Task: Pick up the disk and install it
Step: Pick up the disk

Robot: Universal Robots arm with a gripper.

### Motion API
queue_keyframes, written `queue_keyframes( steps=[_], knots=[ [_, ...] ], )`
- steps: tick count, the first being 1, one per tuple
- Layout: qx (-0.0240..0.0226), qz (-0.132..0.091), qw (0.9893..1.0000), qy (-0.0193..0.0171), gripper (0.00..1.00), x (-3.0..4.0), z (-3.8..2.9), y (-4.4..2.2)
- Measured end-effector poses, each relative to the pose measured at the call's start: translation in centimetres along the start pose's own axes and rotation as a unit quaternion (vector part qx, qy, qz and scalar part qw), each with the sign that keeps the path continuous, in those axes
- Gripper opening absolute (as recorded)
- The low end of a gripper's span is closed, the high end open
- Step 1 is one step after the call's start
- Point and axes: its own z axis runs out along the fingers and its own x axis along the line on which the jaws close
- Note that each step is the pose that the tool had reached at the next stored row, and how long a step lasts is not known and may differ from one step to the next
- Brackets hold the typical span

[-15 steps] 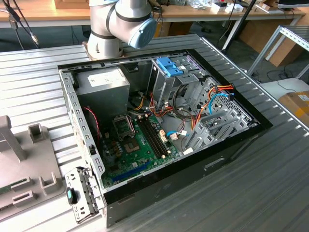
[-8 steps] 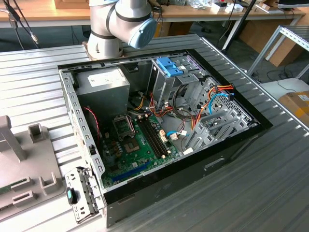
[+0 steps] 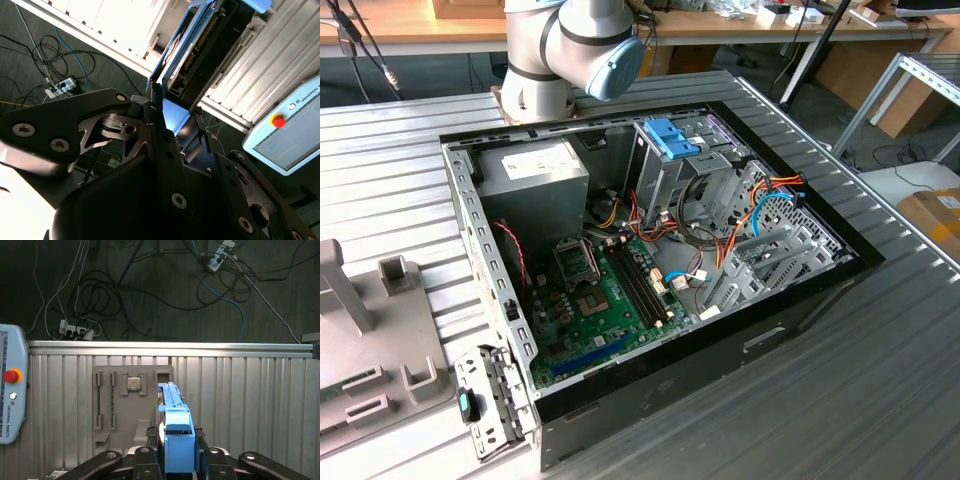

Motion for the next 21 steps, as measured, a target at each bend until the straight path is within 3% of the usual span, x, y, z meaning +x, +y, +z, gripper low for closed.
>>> queue_keyframes(
  steps=[18,21],
  knots=[
    [0.0001,0.0,1.0,0.0,0.37,0.0,-0.39,-0.01],
    [0.0001,0.0,1.0,0.0,0.37,0.01,-0.38,-0.29]
  ],
)
